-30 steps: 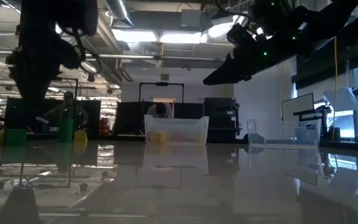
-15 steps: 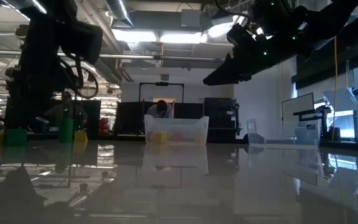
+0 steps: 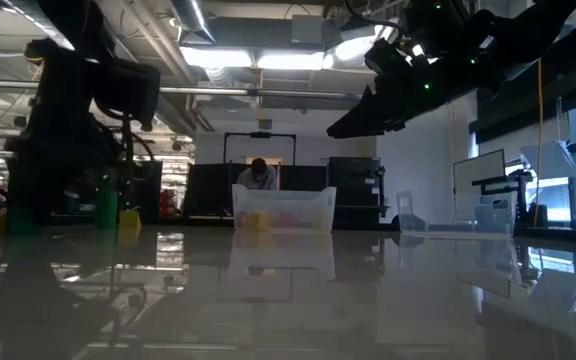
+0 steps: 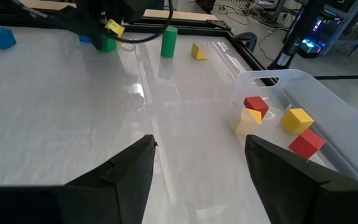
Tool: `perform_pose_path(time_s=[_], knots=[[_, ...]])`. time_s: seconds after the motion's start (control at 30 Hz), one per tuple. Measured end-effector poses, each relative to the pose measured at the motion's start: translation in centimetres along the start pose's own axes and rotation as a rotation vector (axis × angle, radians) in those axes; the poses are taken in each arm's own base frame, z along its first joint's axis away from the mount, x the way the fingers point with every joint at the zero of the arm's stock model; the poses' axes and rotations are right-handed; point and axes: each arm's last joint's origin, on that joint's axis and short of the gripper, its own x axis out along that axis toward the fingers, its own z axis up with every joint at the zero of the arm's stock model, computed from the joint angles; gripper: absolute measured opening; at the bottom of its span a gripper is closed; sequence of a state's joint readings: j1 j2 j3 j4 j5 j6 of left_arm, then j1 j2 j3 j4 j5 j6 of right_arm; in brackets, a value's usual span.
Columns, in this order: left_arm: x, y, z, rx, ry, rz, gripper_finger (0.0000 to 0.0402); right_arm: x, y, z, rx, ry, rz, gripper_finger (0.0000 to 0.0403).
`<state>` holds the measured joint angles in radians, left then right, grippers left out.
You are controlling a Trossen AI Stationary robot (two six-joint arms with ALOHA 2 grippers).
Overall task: Sort blocks by size
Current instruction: Put the square green block into the top left transparent bin
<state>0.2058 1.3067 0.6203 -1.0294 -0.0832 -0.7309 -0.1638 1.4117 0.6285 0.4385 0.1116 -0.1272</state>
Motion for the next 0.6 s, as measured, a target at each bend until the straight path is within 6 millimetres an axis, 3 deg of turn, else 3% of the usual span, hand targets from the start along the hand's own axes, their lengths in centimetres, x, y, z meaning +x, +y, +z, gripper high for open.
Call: perform_pose_path(time_s=[0.33,0.6], knots=[[1.2,0.3,-0.3,0.014,0.022,-0.020,0.0243,0.0,0.0,0.0,0.000,-0.002,0.000,0.0250],[1.3,0.3,-0.3,0.072,0.023,-0.027,0.0156,0.0,0.0,0.0,-0.001,-0.001,0.000,0.0250]])
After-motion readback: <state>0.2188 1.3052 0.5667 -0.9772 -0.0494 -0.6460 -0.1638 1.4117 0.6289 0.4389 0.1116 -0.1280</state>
